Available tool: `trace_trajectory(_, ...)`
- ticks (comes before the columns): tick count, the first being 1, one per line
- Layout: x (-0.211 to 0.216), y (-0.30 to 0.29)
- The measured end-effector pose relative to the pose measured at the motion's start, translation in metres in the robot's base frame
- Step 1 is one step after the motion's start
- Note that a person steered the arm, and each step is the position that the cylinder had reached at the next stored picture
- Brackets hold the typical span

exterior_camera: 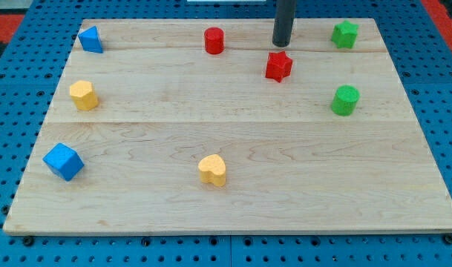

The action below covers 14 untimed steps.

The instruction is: Slide the stars diagonal to each other

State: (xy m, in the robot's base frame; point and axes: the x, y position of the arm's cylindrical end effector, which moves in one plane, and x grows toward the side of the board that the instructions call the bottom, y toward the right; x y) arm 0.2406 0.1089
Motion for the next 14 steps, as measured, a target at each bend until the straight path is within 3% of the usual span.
trace_trajectory(1,-0.032,0.081)
trace_trajectory(2,-0.015,0.119)
trace_trajectory(3,0.023,0.1)
trace_trajectory(4,-0.002,0.133)
trace_trajectory(5,0.019,0.181)
trace_trajectory(6,0.043,0.083)
trace_trajectory(7,0.052,-0.074)
trace_trajectory(8,0.064,-0.13)
trace_trajectory(10,0.058,0.018)
trace_trajectory(11,0.102,-0.049)
trace_trajectory(12,0.114,-0.074)
trace_trajectory(13,0.157,-0.076)
trace_trajectory(14,0.212,-0.149)
